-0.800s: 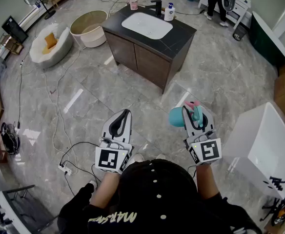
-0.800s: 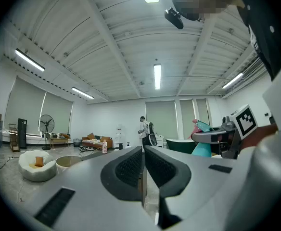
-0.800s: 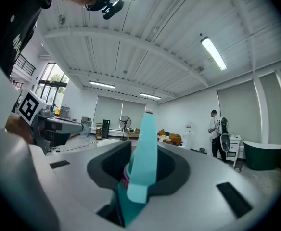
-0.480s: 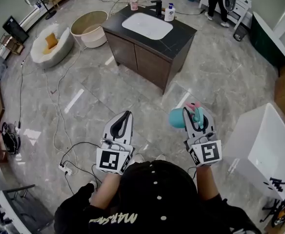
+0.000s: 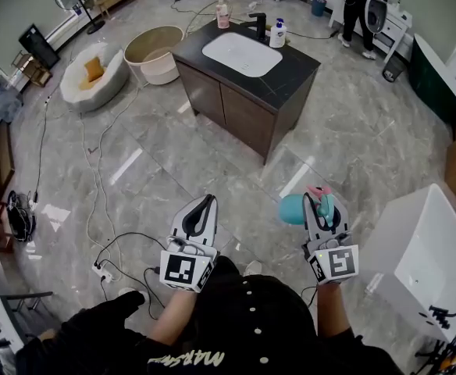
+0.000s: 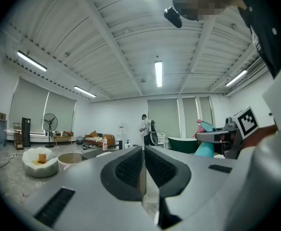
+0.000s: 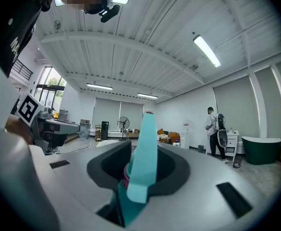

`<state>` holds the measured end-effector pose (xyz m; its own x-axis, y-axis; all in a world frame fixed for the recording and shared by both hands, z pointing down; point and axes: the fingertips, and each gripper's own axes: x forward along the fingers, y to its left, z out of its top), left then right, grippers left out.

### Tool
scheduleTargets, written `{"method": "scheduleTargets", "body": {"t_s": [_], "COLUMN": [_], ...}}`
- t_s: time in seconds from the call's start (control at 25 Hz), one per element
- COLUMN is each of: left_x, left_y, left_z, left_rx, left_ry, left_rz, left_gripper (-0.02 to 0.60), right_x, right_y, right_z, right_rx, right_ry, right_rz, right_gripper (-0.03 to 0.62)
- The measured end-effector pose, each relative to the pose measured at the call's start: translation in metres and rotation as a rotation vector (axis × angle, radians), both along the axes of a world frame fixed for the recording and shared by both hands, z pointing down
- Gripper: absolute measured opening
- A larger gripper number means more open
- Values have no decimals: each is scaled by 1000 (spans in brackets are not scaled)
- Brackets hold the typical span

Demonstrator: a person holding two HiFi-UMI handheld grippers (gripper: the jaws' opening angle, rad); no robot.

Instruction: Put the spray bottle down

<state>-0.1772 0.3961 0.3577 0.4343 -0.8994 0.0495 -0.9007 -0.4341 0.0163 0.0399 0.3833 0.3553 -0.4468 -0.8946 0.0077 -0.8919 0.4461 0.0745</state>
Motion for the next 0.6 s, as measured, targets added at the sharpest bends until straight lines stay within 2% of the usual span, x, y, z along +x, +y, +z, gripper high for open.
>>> {"method": "scheduleTargets", "body": {"t_s": [0.32, 0.6], "left_x": [28, 44], "left_y": [-21, -84], "left_z": [11, 8], "left_rx": [-21, 6], "left_ry": [-10, 2], "left_rz": [24, 50], "left_gripper": [23, 23], "right_x": [33, 49], "right_y": [-24, -77], "right_z": [5, 2], "right_rx": [0, 17], "right_ry": [2, 14], "right_rz": [36, 57], "right_gripper": [98, 98]}}
